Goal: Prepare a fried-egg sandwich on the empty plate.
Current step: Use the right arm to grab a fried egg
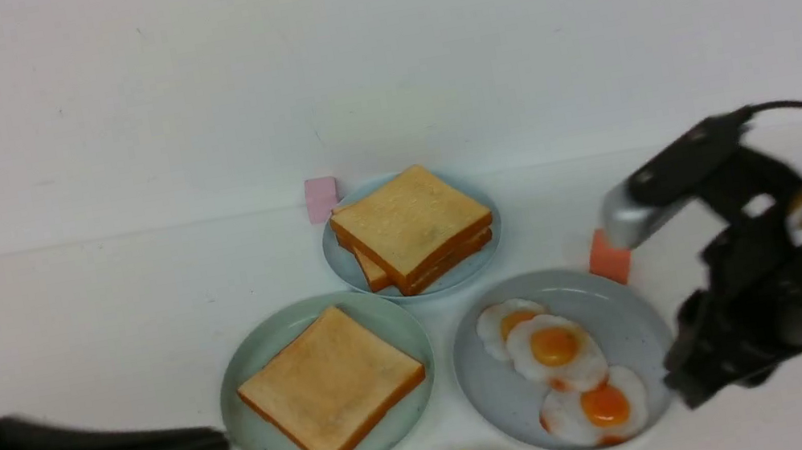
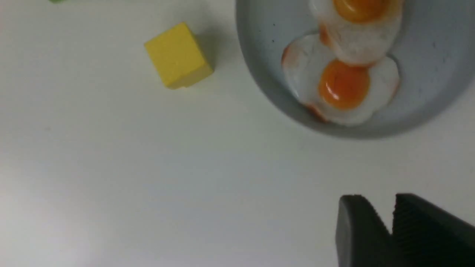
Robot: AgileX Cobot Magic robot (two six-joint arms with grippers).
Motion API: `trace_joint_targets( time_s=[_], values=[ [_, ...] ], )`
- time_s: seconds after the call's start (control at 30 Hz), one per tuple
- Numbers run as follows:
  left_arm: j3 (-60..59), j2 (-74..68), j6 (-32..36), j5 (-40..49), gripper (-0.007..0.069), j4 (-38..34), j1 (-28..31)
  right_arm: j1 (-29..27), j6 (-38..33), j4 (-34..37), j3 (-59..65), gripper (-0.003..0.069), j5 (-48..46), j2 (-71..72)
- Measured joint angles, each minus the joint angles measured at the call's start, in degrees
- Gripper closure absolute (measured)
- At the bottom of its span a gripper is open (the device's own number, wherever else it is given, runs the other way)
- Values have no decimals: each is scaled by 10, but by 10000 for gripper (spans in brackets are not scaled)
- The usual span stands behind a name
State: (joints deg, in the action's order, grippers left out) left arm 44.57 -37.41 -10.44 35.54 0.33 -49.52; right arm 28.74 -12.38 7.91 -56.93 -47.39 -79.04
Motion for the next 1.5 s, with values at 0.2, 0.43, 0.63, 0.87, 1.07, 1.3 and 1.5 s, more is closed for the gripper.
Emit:
trace_joint_targets(
  time_s=[0.2,0.43,0.63,0.87,1.07,1.3,1.5],
  values=[
    [-58,71,-143,-42,638,101,0,9,22,-32,-97,253,15,-143],
    [-59,71,-159,-48,638,124,0,16,28,-38,-172,26,22,-241],
    [-59,71,-161,-50,638,133,0,44,35,-73,-206,-4,25,-292],
    [-59,71,-162,-53,638,151,0,68,80,-165,-215,15,43,-336],
    [-59,71,-162,-53,638,155,0,68,89,-197,-216,45,49,-367],
    [-59,71,-162,-53,638,155,0,72,91,-219,-221,94,53,-376],
    [-59,71,-162,-53,638,155,0,72,92,-237,-221,214,56,-376]
  ],
)
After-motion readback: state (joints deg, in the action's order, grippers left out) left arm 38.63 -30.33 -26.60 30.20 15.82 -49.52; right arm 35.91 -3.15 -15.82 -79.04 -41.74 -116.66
